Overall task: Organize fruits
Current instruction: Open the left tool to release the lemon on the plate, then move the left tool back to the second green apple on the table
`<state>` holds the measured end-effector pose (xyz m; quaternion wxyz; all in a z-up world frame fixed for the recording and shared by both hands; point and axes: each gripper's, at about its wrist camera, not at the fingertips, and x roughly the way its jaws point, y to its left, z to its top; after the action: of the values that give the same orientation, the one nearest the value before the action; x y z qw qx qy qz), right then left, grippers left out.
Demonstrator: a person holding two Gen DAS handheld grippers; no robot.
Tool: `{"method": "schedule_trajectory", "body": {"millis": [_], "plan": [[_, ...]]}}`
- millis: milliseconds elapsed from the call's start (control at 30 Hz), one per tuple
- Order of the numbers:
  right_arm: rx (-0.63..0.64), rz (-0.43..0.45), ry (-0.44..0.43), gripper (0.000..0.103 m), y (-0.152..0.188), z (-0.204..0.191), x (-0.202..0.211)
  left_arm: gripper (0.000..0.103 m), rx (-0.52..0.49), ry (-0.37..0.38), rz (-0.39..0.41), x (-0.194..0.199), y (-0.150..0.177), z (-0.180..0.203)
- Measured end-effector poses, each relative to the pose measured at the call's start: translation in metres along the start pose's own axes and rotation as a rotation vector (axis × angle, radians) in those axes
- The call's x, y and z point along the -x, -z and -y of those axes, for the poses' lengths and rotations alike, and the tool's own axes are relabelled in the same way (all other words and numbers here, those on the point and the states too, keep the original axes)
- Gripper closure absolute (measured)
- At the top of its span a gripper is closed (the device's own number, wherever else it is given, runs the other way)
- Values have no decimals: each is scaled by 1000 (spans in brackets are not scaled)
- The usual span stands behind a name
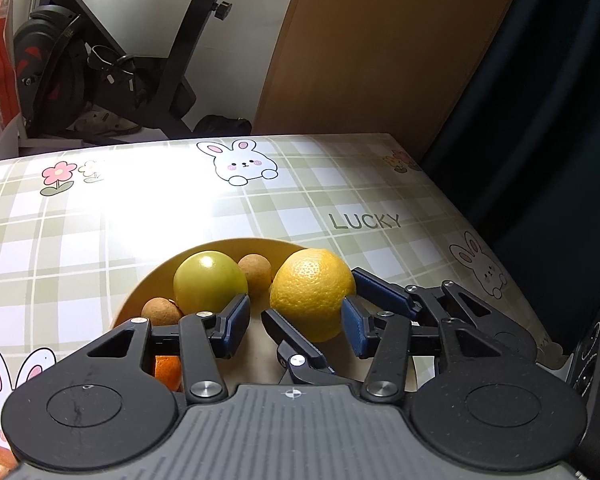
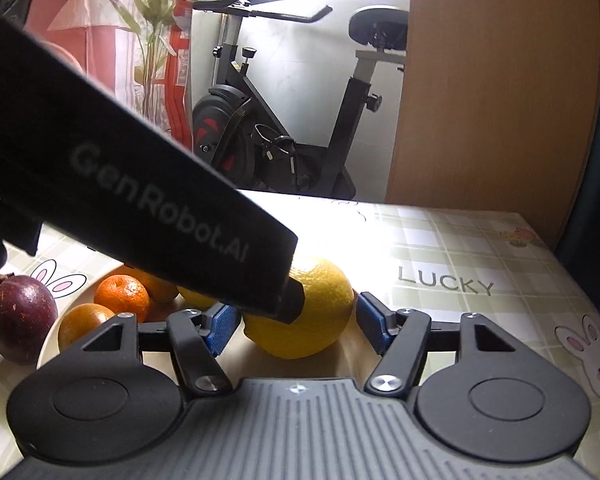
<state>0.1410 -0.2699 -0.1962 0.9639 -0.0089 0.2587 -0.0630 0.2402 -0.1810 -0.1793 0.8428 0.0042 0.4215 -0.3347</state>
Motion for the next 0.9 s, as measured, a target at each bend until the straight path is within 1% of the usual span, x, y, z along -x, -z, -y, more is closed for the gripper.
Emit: {"method": "schedule_trajectory", "body": {"millis": [67,133,233,333,433,533,600,733,833,900], "plan": [[-8,16,-6,34,2,1,5,52,1,-2,0,2,0,-1],[-49,43,-12,32,7,5,14,51,5,0,2,4,0,-2],[-79,55,-46,31,13,10,23,51,4,-3,18,12,-1,-2],[-73,36,-69,31,17,9,32,51,13,9,48,28,1,-4],[-69,62,-87,31,10,7,45,51,10,-10,59,45,4,-6],[-65,56,-111,31,4,4,54,51,42,-12,71,66,9,-13],[-76,57,-127,32,5,2,62,51,51,-19,97,83,14,-20],[-110,50,-163,32,7,-4,76,51,35,-61,138,114,23,-29],[-128,45,-193,32,10,-15,86,51,9,-98,149,130,32,-32],[-127,39,-213,32,11,-23,88,51,17,-112,149,138,38,-36]]}}
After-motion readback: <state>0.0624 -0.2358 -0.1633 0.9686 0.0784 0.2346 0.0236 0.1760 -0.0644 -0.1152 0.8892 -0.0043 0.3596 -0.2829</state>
